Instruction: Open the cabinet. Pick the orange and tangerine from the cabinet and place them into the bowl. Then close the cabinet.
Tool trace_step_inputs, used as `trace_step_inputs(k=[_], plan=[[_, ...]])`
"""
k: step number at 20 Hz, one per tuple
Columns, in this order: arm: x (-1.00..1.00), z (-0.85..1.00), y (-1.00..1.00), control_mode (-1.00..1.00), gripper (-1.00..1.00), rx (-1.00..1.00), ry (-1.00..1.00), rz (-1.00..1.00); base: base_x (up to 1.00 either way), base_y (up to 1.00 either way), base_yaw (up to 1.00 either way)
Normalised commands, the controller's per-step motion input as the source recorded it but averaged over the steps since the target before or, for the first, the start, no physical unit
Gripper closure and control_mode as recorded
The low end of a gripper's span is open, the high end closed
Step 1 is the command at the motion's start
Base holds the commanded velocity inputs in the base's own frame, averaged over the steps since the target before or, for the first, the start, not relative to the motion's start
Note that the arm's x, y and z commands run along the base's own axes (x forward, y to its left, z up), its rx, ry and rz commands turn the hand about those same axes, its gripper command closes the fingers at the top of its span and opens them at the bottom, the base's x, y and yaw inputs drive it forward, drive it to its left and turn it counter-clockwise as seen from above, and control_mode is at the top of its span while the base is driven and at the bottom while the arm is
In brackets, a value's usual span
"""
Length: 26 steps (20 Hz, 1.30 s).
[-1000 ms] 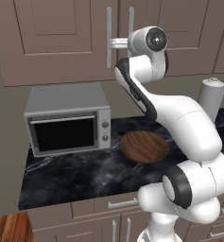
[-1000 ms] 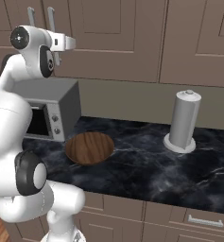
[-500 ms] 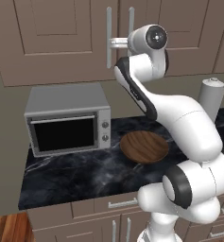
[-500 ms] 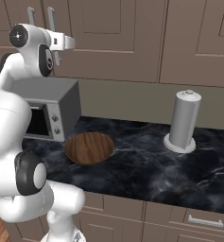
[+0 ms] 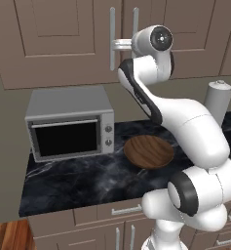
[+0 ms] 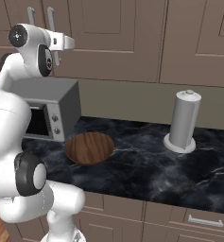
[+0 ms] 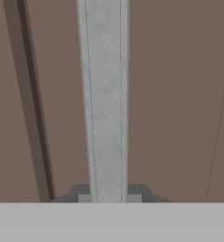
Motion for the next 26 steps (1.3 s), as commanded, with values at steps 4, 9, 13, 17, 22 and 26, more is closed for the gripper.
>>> trace_step_inputs(k=[4,9,13,17,22,26], plan=[[-0.17,-0.05,0.00,-1.00,1.00,0.00,0.00,0.04,0.00,0.00,0.00],[-0.29,-0.07,-0.04,-1.00,1.00,0.00,0.00,0.08,0.00,0.00,0.00],[-0.25,-0.02,-0.01,-1.00,1.00,0.00,0.00,0.06,0.00,0.00,0.00],[-0.25,-0.01,-0.01,-1.00,1.00,0.00,0.01,0.05,0.00,0.00,0.00],[-0.33,-0.02,-0.04,-1.00,1.00,0.00,0.00,0.06,0.00,0.00,0.00],[-0.40,-0.01,-0.08,-1.00,1.00,0.00,0.00,0.06,0.00,0.00,0.00]])
